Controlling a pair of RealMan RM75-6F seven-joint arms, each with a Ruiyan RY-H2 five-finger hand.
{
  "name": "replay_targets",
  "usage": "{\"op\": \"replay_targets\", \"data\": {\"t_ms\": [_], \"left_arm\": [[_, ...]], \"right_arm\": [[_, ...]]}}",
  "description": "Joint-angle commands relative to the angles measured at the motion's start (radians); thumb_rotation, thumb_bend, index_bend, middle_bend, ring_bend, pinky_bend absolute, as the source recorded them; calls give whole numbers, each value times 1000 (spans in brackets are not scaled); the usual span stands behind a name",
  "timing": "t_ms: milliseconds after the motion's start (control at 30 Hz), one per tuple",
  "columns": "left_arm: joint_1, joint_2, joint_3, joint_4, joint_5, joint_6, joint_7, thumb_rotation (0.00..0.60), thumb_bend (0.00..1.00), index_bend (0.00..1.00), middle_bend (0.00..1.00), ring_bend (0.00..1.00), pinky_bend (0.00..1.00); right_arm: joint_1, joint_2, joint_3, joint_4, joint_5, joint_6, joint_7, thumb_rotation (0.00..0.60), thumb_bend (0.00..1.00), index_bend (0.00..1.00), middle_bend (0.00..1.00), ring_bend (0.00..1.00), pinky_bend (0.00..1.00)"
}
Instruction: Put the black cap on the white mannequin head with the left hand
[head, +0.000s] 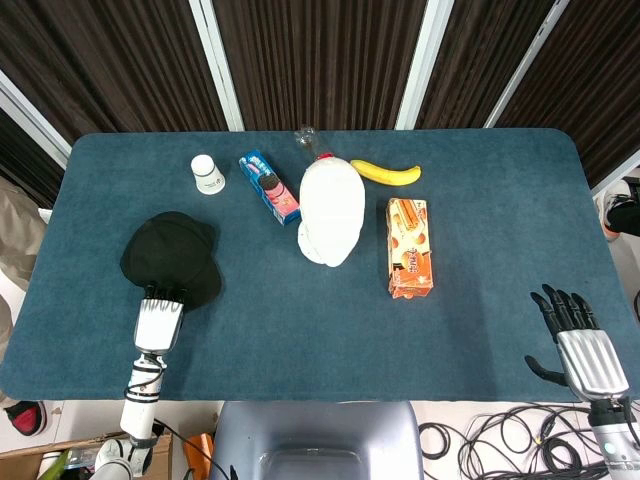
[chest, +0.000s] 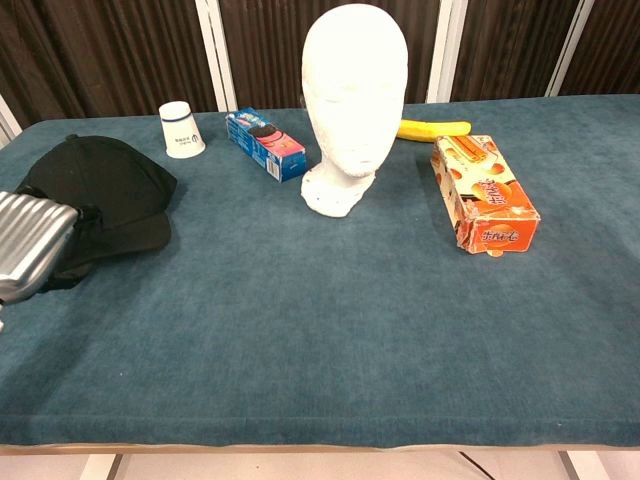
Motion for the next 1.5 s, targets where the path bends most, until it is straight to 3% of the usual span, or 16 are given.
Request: {"op": "replay_targets", "data": {"t_ms": [33,667,967,1167,1500], "left_arm": [[-11,18,0,9,-2,41,-28,600,529,701,722,599,389],[-106,184,-55,-14,-42,303,-107,600,598,725,746,622,384],[-247,285,-82,-85,-37,385,-38,600,603,727,752,630,384],[-386,351,-116,-213,-28,391,52,600,601,728,756,633,384],[-560,389,-146,-384,1,280,224,600,603,729,762,636,383]], "right_arm": [[0,0,-1,0,-2,1,0,600,149,0,0,0,71],[4,-6,-4,-3,-1,-11,-19,600,149,0,0,0,83],[4,-6,-3,-8,3,-11,-26,600,149,0,0,0,90],[6,-3,2,-8,13,-16,-16,600,149,0,0,0,92],[36,5,10,-13,23,-63,14,600,149,0,0,0,94]]}}
